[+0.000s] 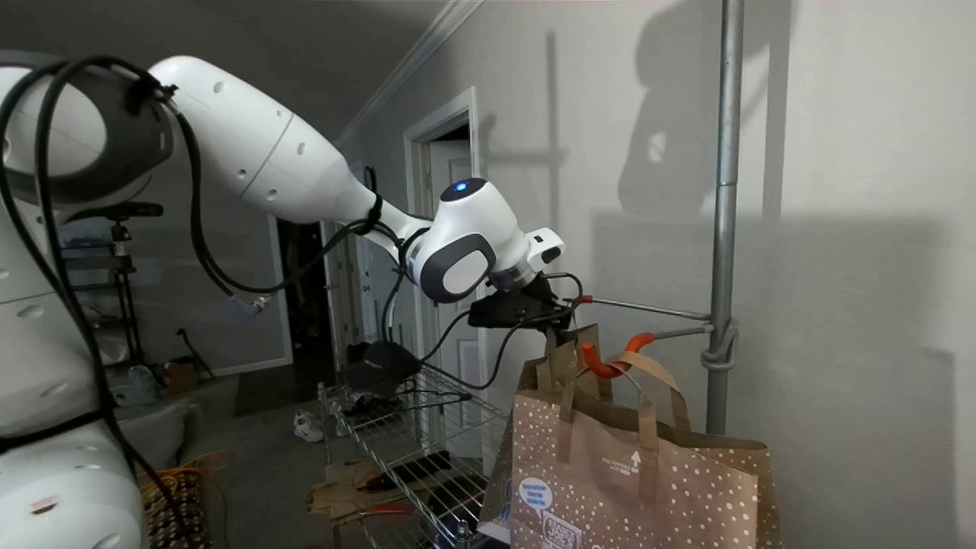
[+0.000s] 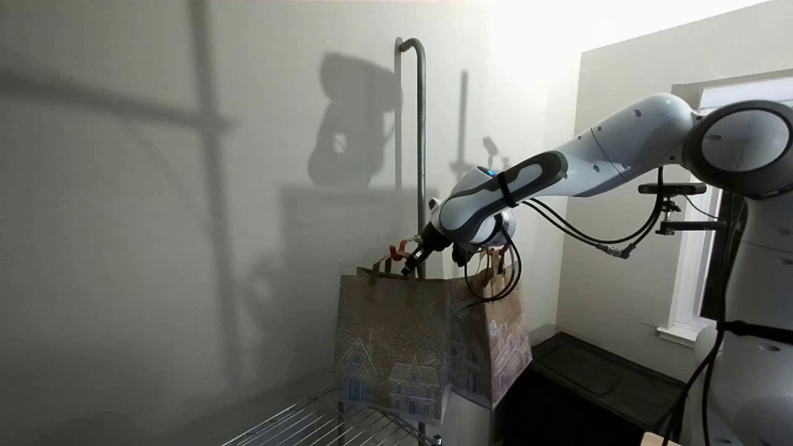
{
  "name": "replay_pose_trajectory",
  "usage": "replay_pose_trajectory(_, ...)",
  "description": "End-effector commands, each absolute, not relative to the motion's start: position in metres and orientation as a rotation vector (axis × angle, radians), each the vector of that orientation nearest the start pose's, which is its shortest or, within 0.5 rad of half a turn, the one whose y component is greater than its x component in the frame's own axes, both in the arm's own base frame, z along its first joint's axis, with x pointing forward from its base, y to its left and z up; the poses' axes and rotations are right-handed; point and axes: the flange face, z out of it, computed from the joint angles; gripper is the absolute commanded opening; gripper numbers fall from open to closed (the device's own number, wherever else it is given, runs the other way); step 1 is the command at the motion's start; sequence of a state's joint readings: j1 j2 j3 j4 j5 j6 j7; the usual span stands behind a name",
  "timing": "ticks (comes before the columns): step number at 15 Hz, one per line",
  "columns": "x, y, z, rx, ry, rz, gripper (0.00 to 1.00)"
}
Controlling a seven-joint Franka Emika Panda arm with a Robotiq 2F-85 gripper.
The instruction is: Put the gift bags on the rack on the left
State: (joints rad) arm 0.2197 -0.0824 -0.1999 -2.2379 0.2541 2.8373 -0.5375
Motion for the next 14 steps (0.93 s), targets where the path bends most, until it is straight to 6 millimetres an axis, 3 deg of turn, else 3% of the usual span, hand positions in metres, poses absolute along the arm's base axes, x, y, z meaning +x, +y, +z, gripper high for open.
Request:
replay_pose_trajectory(1, 0.559, -0.007, 0.488, -2.895, -0.414, -1.089, 0.01)
replay_pose_trajectory(5, 0.542, 0.000, 0.511, -2.830, -0.394, -1.015, 0.01)
replay_pose_trajectory(10, 0.516, 0.024, 0.561, -2.660, -0.432, -0.995, 0.01)
replay_pose_trajectory(14, 0.510, 0.036, 0.579, -2.597, -0.494, -0.984, 0.01)
